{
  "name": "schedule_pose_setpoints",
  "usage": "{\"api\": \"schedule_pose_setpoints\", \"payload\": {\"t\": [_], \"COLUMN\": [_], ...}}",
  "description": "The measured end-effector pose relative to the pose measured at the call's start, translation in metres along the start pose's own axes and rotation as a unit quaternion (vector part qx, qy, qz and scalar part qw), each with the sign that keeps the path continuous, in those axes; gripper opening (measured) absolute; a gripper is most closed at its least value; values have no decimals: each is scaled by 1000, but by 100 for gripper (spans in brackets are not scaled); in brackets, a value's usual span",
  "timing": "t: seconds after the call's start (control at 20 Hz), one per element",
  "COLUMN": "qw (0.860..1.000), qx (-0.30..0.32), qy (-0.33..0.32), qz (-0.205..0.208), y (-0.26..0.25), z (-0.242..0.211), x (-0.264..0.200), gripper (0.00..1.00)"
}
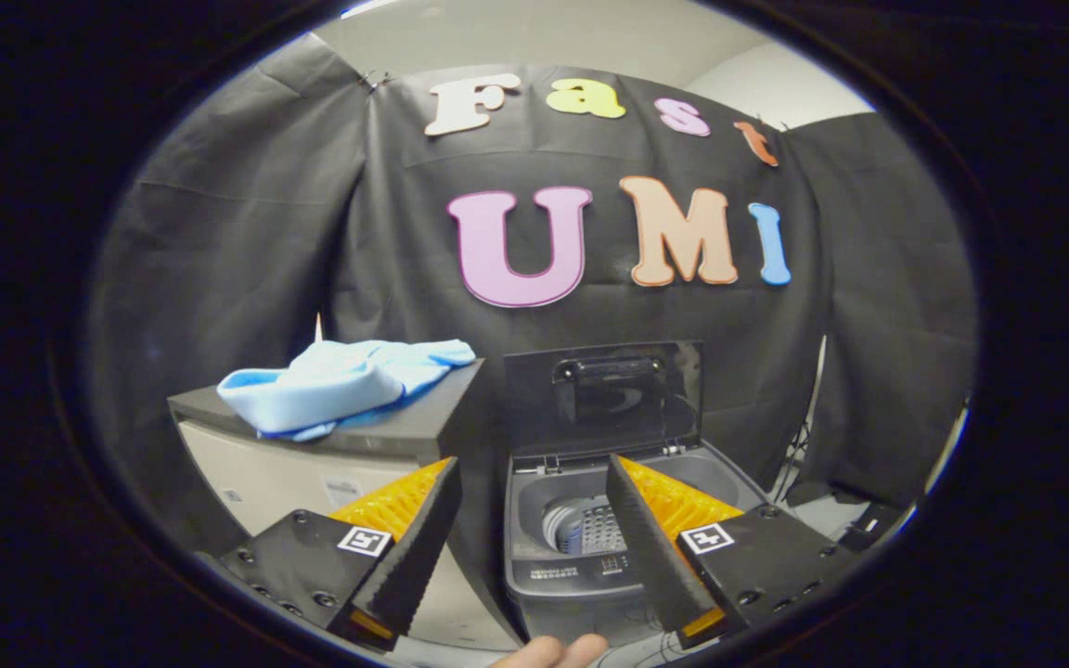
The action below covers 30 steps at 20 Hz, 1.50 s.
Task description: Put the clothes into the washing machine and then close the washing machine lid.
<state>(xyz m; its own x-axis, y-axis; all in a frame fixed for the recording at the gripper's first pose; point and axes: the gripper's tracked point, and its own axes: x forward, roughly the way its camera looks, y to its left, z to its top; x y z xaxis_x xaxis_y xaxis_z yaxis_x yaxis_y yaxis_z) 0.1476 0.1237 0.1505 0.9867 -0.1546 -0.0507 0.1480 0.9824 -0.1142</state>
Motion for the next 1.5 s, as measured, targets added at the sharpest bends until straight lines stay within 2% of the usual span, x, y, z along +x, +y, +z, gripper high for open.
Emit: {"api": "schedule_pose_setpoints", "payload": {"t": [0.05,0.2,0.25,0.35,0.45,0.6,0.85,0.95,1.1,1.25,1.3,1.5], "qw": [1000,998,999,1000,1000,997,996,994,988,966,962,961], "qx": [3,-25,-20,10,5,-1,27,24,16,-29,-32,28], "qy": [1,60,47,12,-18,-42,-4,36,123,240,252,262], "qz": [12,-13,-20,11,23,62,82,97,89,91,102,84], "y": [14,11,12,40,54,89,129,148,161,169,175,175], "z": [11,13,26,54,80,114,131,122,88,27,16,14], "x": [8,6,5,3,-4,7,68,98,134,145,148,150], "gripper": [97,98,98,98,99,98,98,98,98,98,98,96]}}
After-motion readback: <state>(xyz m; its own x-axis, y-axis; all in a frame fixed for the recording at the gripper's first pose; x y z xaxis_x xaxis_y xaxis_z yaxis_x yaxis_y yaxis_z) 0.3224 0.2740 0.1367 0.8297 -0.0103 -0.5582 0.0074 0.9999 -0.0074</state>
